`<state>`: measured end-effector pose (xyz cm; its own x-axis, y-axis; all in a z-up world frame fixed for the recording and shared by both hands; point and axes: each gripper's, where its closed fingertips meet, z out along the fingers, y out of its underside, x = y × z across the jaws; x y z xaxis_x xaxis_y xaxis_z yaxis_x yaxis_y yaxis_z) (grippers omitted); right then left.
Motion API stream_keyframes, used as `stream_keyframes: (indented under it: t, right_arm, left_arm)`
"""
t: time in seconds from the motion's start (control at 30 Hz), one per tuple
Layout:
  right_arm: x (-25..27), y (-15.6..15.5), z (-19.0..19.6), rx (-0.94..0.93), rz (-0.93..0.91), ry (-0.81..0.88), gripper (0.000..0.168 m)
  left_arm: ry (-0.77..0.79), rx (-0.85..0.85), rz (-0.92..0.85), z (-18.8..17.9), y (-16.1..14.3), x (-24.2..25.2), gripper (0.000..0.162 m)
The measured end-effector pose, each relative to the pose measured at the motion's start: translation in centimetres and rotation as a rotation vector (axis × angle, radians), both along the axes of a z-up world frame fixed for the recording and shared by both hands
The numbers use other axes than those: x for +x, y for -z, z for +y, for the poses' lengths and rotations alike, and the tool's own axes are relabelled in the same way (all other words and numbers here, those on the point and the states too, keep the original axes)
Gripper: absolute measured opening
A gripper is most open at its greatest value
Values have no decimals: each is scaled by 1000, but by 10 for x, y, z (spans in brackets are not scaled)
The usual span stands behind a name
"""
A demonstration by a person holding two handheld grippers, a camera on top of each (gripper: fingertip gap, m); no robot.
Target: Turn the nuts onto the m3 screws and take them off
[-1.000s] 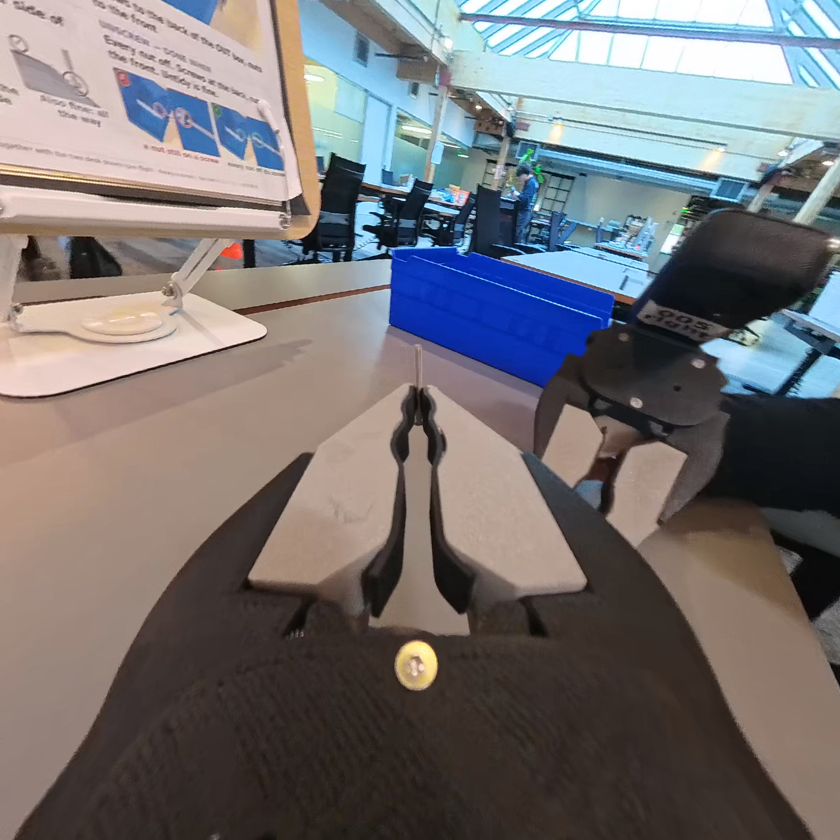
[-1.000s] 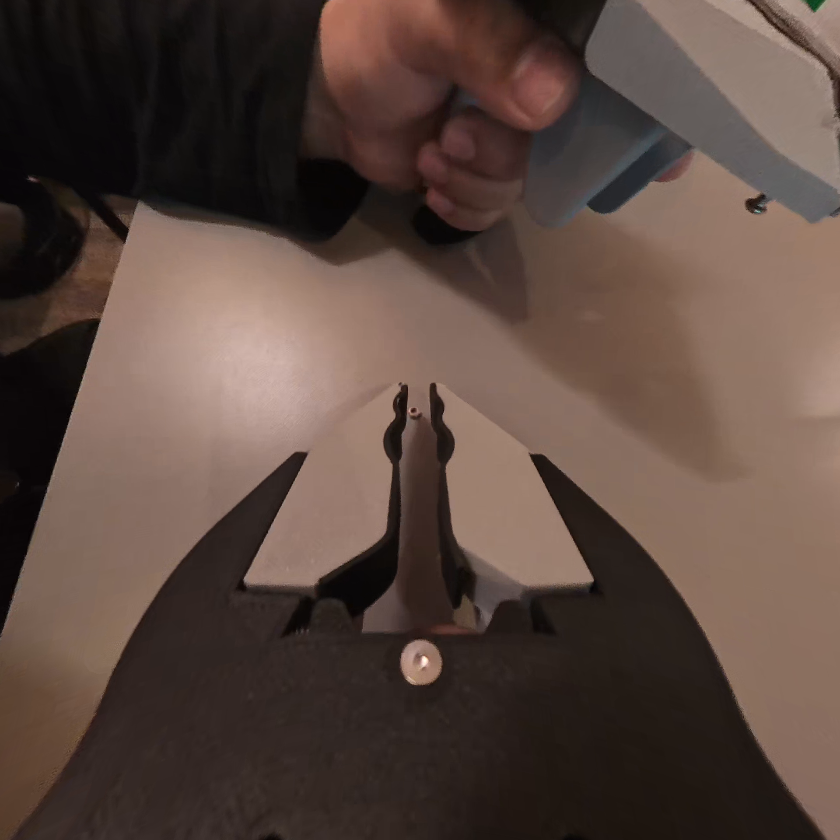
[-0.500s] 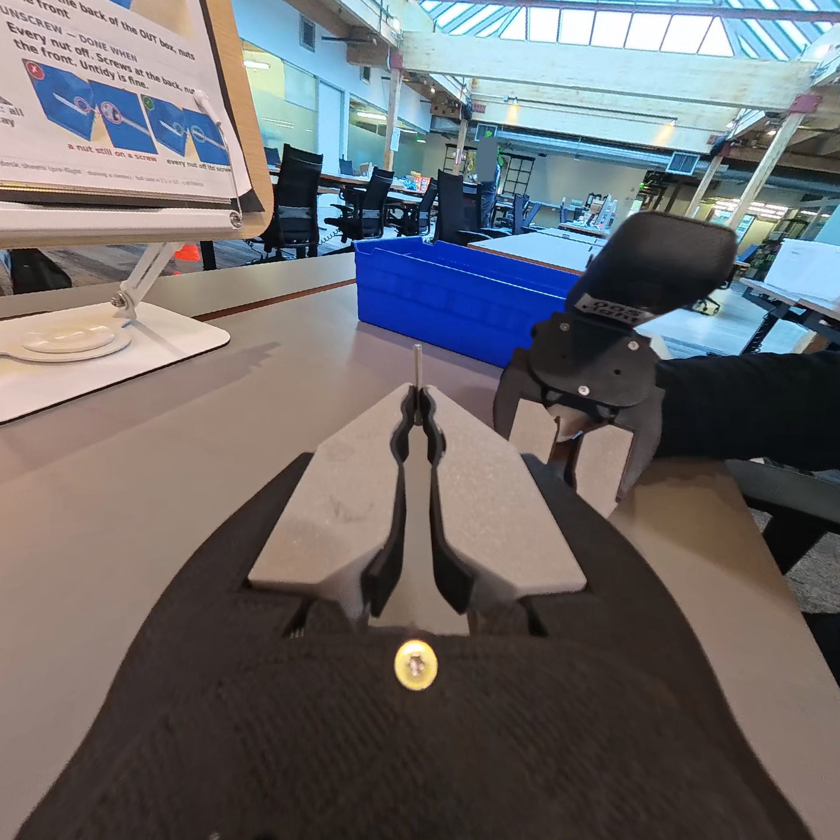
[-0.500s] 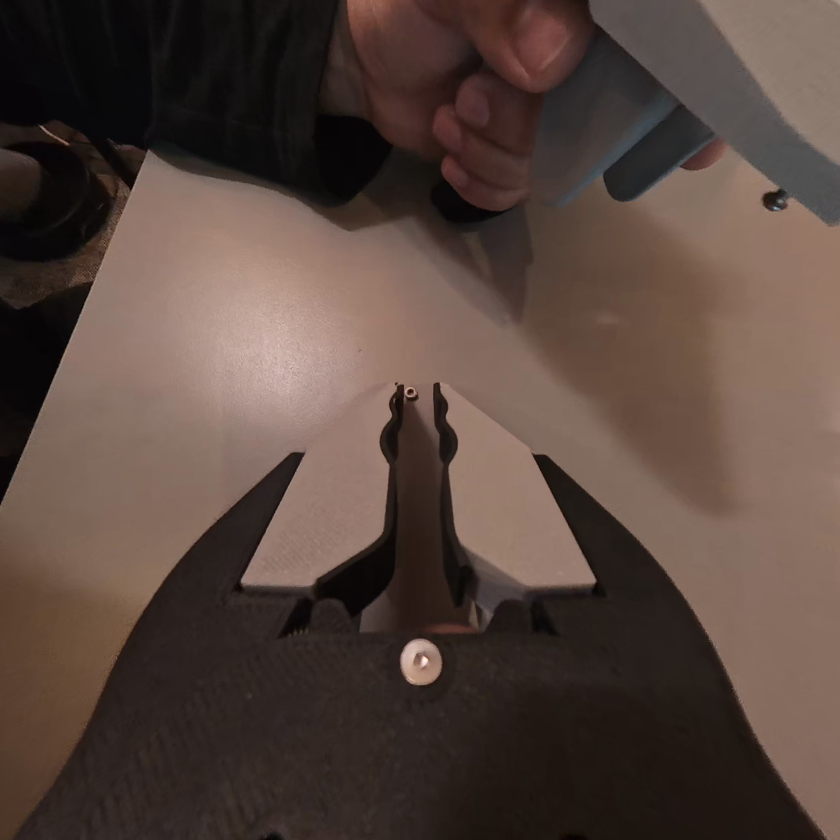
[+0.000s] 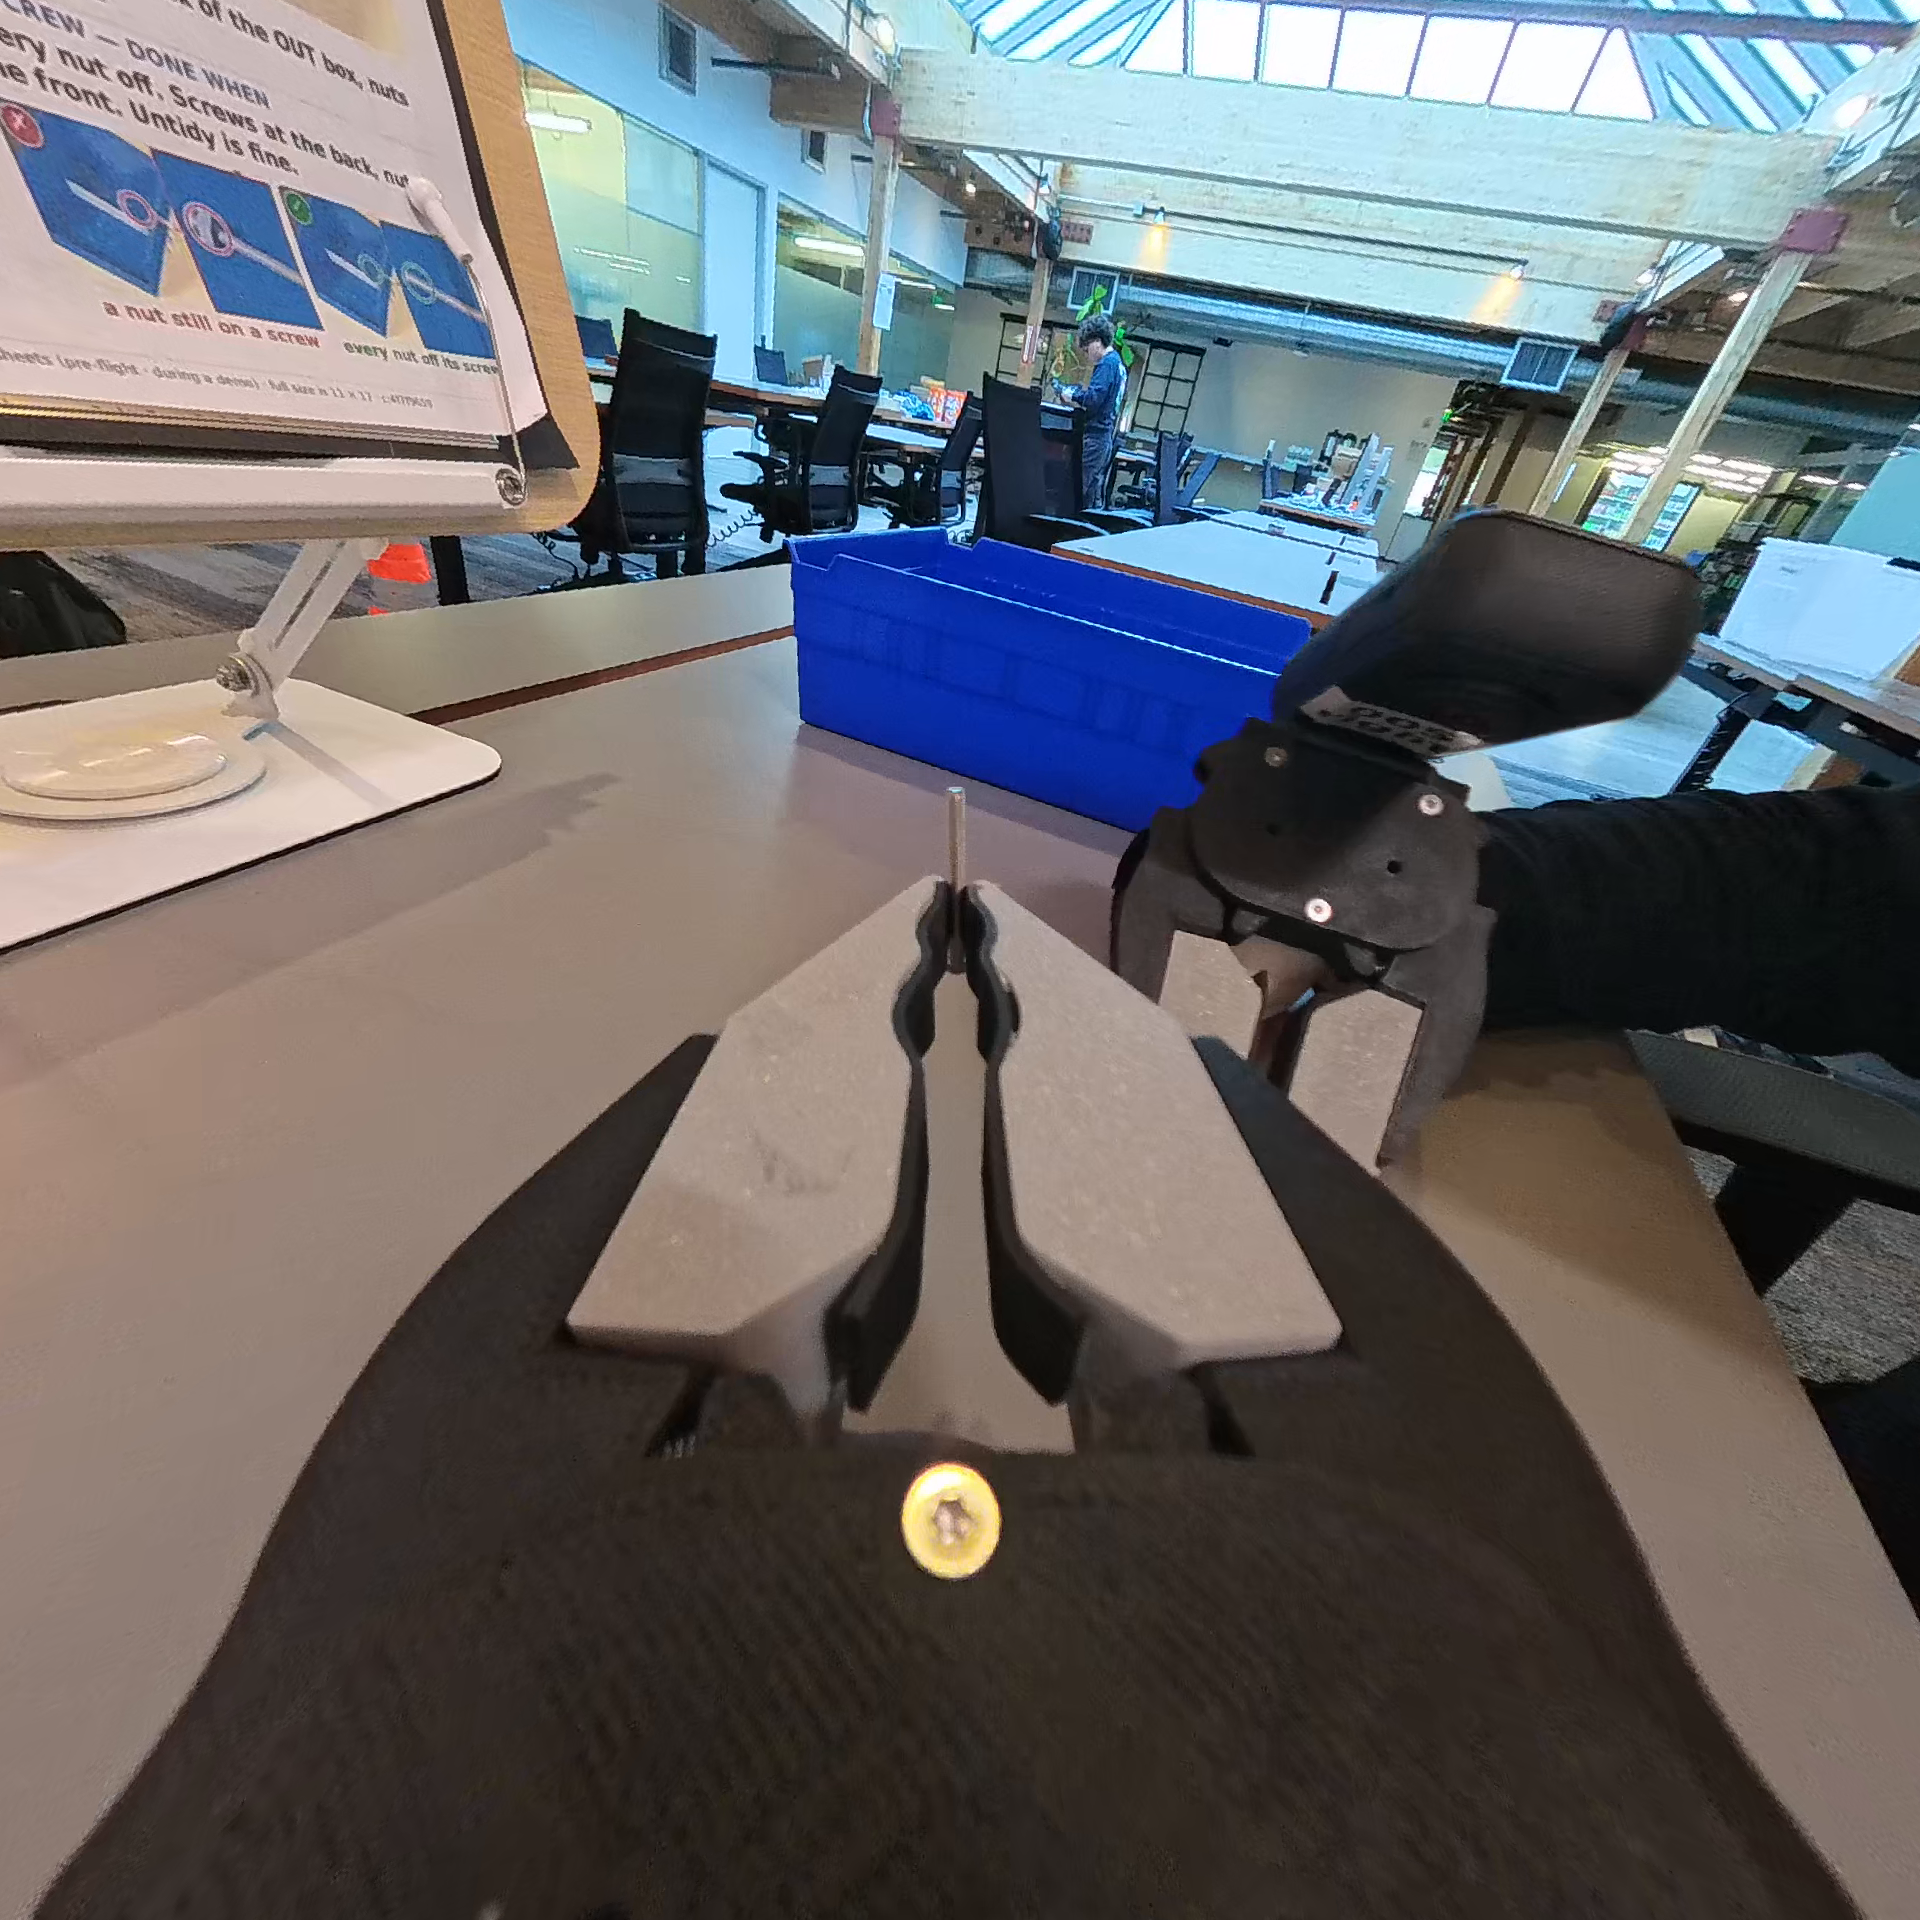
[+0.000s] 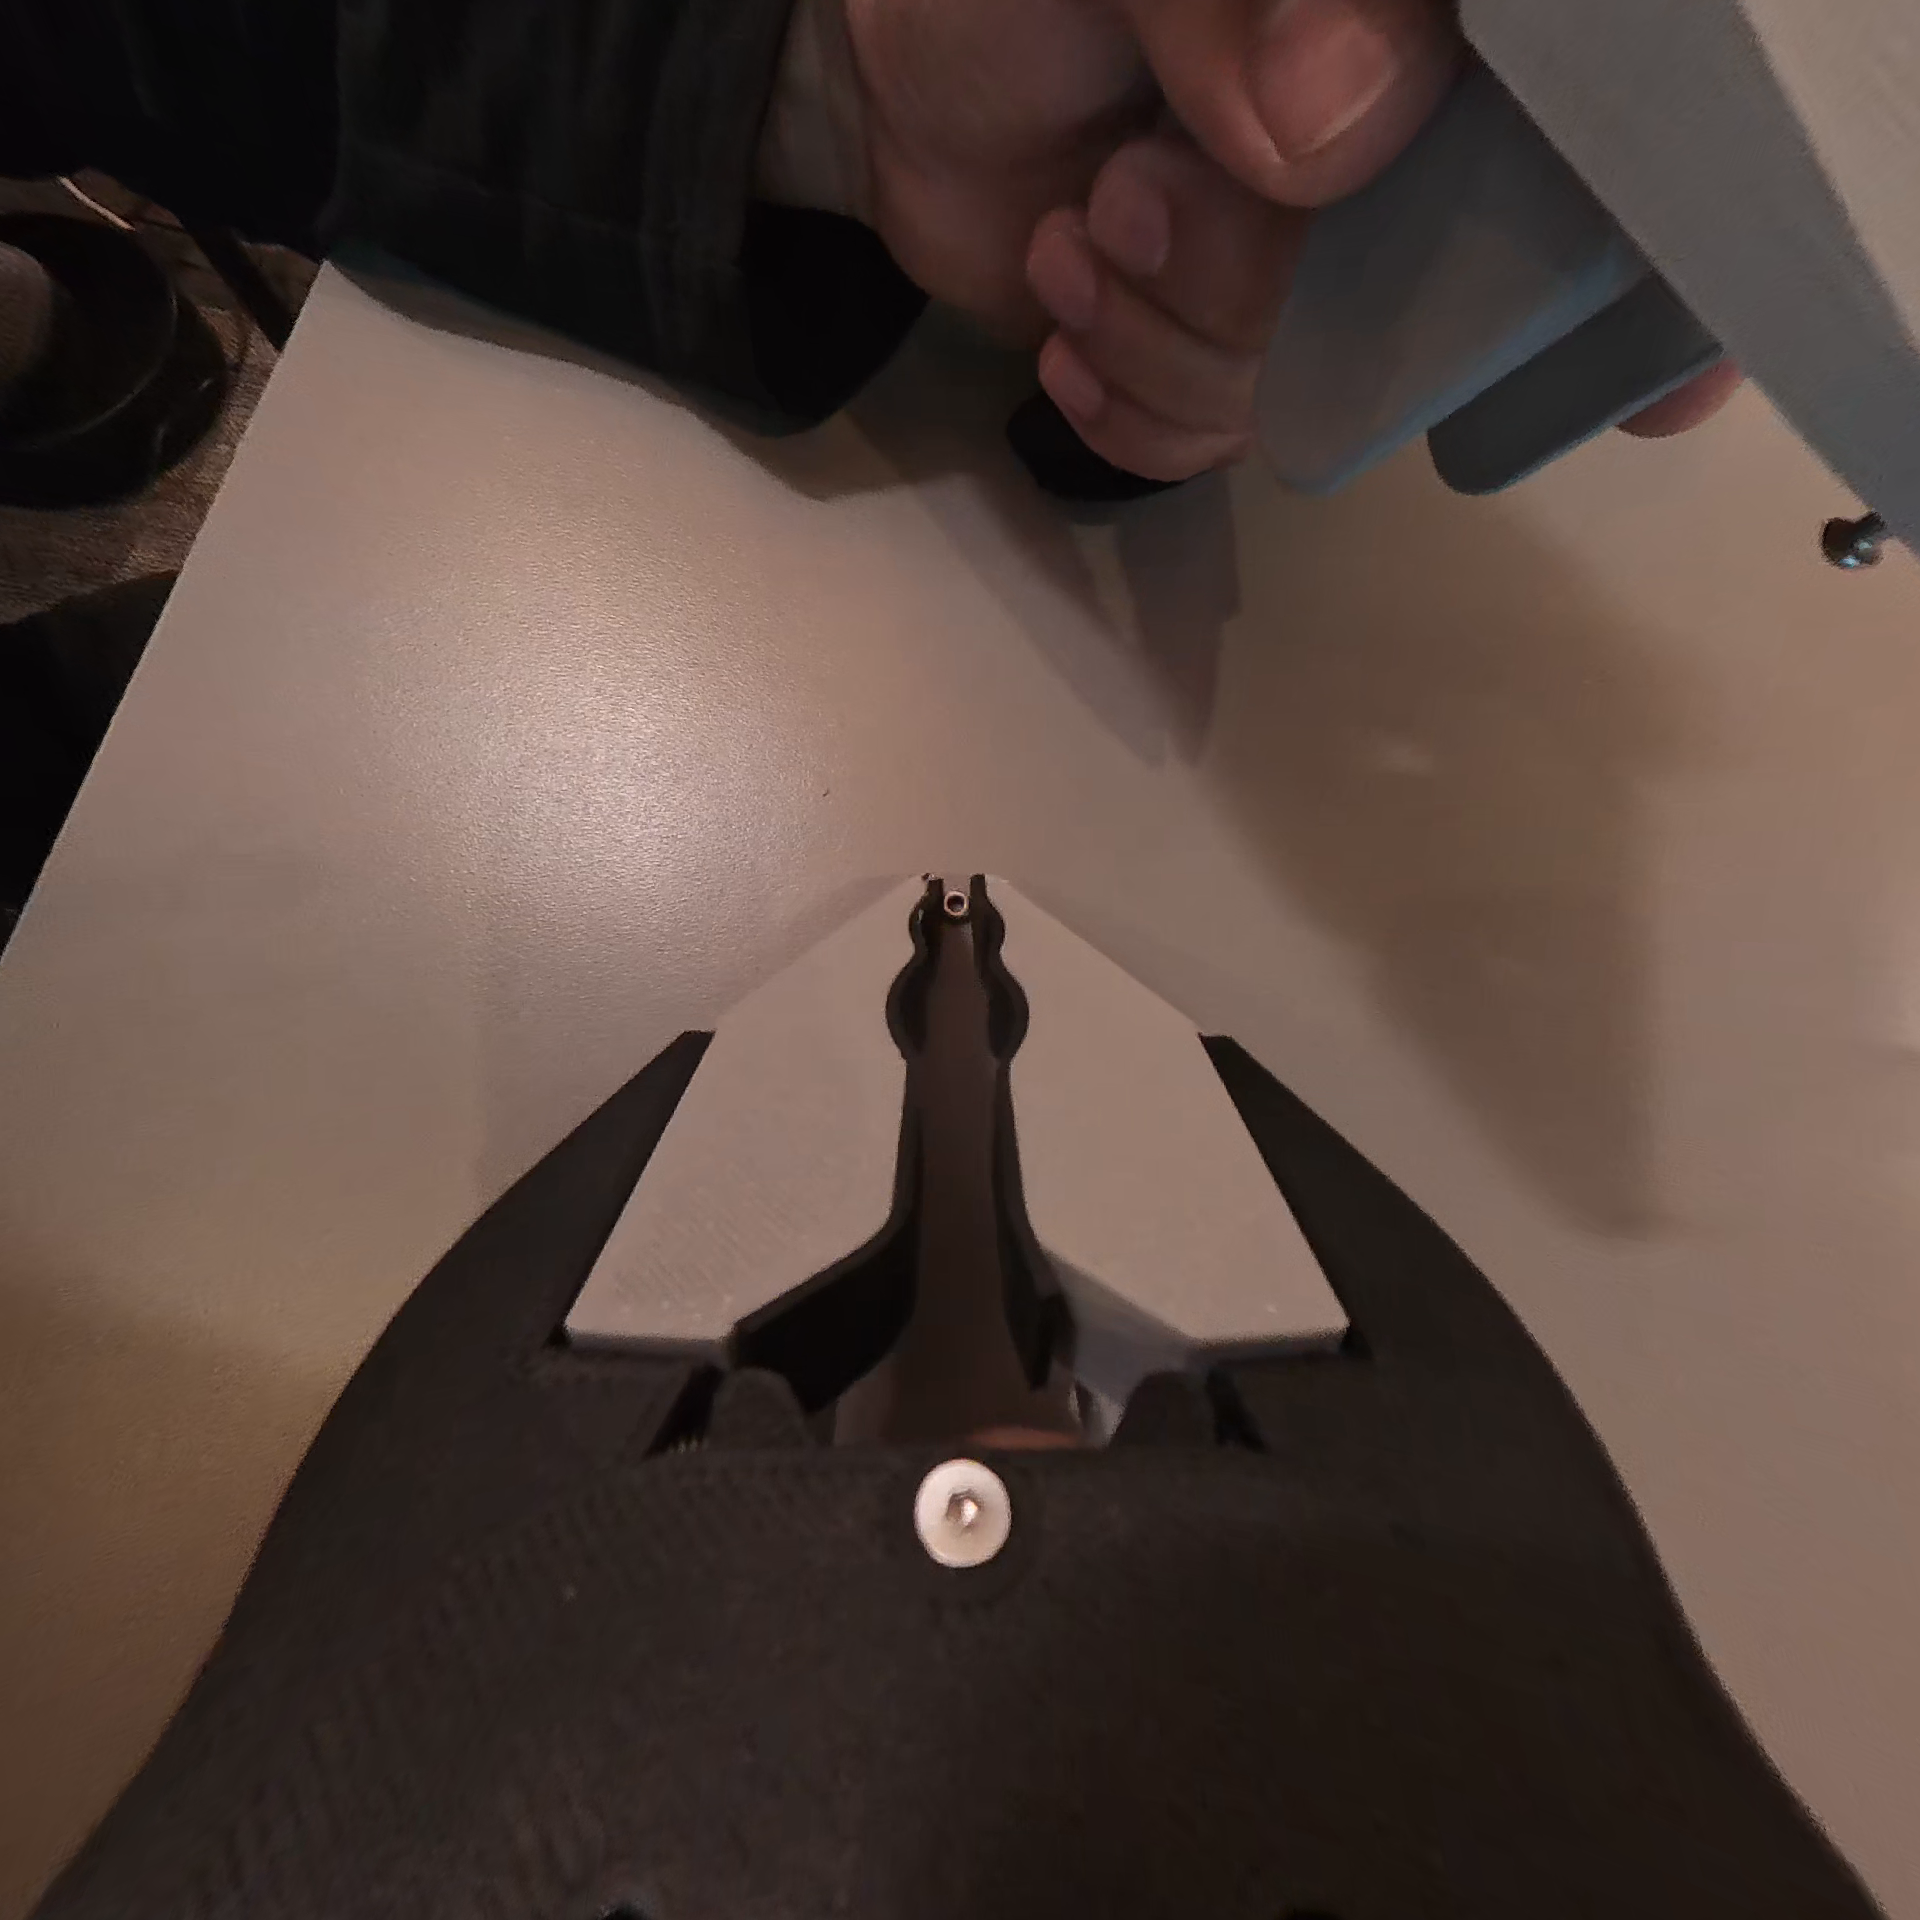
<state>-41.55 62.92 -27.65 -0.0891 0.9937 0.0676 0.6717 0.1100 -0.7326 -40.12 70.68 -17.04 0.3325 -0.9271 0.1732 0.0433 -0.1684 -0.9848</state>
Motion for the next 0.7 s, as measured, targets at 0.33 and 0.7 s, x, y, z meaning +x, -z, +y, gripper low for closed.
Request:
stream_keyframes:
  t: [0.33, 0.7]
  right_arm:
    - [3, -17, 7, -44, 73, 47, 2]
    - [31, -129, 36, -107, 287, 106, 2]
  left_arm:
    - [39, -2, 9, -6, 1, 4, 0]
    - [152, 35, 69, -29, 7, 18, 0]
